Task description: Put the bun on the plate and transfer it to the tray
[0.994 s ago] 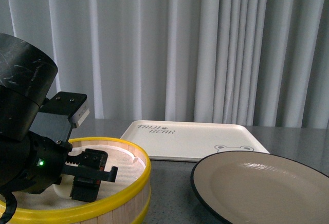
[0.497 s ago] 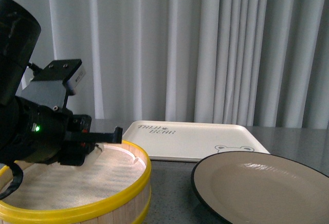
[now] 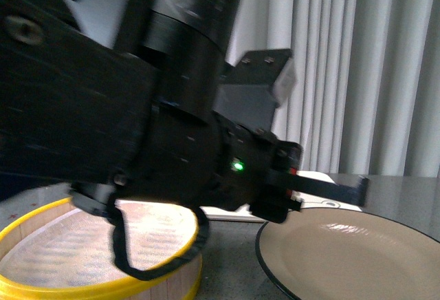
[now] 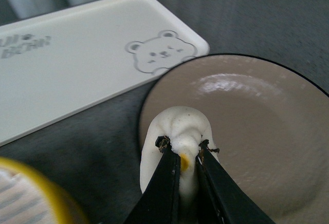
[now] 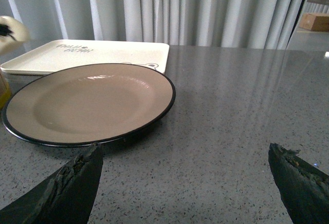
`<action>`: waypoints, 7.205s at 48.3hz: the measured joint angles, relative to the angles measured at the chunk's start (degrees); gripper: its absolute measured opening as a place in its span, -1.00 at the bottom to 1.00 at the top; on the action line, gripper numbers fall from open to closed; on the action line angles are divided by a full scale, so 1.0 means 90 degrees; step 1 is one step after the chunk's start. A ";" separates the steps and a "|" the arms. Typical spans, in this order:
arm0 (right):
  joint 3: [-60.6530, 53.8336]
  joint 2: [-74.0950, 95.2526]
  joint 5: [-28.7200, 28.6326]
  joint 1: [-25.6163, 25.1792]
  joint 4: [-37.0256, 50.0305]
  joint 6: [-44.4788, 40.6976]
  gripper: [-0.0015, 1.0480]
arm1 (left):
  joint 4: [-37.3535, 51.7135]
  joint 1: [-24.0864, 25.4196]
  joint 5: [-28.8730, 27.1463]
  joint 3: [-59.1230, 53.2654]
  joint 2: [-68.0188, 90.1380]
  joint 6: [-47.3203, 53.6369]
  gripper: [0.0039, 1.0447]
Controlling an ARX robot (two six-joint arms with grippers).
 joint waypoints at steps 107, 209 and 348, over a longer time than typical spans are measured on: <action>0.0002 0.0000 0.0005 0.0000 0.0000 0.0000 0.83 | -0.2047 0.1270 -0.1105 0.2266 0.1292 -0.2200 0.88; 0.0000 0.0000 0.0000 0.0000 0.0000 0.0000 0.83 | 0.1406 0.3891 0.0056 -0.6975 -0.7577 -0.0347 -0.93; 0.1936 0.4745 -0.1001 0.1367 0.0498 -0.6601 0.83 | -0.1554 0.3891 0.0063 -0.6975 -1.0530 -0.0328 0.88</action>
